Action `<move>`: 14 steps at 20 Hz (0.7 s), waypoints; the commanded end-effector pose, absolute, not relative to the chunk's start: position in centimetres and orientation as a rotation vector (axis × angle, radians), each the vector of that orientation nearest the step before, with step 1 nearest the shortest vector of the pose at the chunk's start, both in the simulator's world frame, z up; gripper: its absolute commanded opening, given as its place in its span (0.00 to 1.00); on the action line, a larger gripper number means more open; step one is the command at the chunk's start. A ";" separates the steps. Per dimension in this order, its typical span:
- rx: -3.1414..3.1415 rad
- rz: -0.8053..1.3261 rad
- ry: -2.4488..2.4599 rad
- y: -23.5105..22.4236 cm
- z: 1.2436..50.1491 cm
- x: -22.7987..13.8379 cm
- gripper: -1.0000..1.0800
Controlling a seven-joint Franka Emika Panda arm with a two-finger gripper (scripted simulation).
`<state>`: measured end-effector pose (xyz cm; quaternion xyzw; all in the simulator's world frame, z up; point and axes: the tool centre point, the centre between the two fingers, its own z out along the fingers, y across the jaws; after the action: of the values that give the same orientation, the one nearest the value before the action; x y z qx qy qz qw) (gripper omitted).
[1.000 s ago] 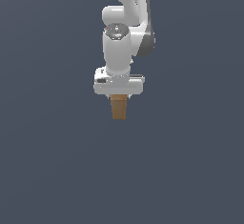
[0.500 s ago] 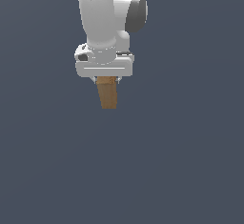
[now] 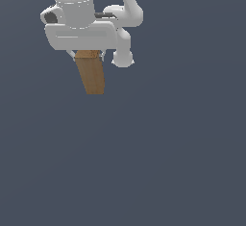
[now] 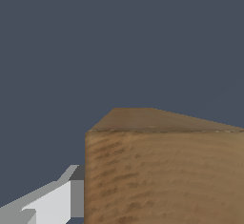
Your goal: Pick up the object and move it to a goal position.
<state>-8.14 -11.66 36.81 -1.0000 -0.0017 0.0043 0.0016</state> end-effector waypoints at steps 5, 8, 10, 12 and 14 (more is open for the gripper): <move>-3.140 0.000 -0.006 -15.0 43.4 -8.4 0.00; -3.141 0.000 -0.006 -16.1 45.5 -8.5 0.00; -3.141 0.000 -0.006 -16.8 46.6 -8.5 0.00; -3.141 0.000 -0.007 -17.2 47.5 -8.5 0.00; -3.141 0.000 -0.007 -17.7 48.3 -8.4 0.00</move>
<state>-8.46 -17.33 47.20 -1.0000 -0.0016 0.0041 0.0011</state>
